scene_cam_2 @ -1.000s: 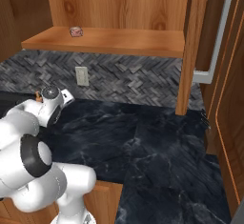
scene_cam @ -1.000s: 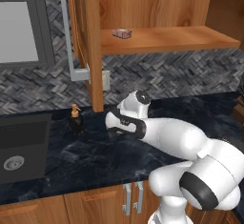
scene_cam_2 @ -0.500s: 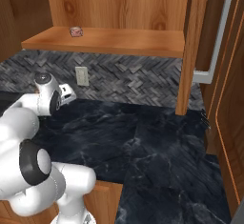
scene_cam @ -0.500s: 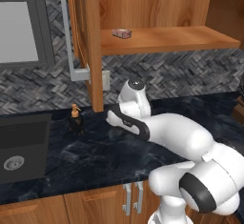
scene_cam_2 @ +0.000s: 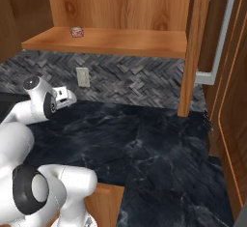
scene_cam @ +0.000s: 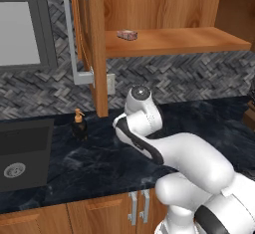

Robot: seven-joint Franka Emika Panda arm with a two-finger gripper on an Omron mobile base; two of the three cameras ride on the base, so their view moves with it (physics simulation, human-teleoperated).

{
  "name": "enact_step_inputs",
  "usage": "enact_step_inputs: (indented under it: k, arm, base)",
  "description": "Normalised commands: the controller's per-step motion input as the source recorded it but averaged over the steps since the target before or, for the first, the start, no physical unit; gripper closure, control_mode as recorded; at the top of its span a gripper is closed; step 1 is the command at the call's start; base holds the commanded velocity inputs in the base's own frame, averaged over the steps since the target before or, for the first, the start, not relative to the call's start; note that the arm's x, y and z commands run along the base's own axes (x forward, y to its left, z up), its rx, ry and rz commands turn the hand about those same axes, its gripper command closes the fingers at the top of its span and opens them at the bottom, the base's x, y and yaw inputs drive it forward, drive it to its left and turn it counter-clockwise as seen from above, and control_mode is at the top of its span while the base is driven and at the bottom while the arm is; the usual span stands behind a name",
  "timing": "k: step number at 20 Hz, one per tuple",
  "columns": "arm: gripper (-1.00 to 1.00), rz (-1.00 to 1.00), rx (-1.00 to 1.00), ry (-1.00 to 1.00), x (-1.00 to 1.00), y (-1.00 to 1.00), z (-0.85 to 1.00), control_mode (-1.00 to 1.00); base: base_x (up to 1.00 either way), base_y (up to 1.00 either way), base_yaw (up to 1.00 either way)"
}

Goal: Locate and retrieve the bar soap and soap dispenser from the cabinet. Place them next to the sink.

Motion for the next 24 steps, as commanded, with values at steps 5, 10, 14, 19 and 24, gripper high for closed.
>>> enact_step_inputs:
  k: [5,10,14,19,24]
  arm:
    - [-1.00,-0.17,0.04,-0.14,-0.31,-0.27,0.32,-1.00]
    - [-1.00,-0.06,0.13,-0.05,-0.18,-0.26,0.67,-1.00]
    - [-1.00,-0.01,0.13,0.02,-0.30,-0.24,0.61,-1.00]
    - [-1.00,-0.07,0.09,0.01,-0.40,-0.20,0.60,-1.00]
    - [-1.00,-0.07,0.07,0.00,-0.45,-0.25,0.62,-1.00]
  base:
    - [0.00,0.00,0.00]
    - [0.00,0.00,0.00]
    - [0.00,0.00,0.00]
    - [0.00,0.00,0.00]
    - [0.00,0.00,0.00]
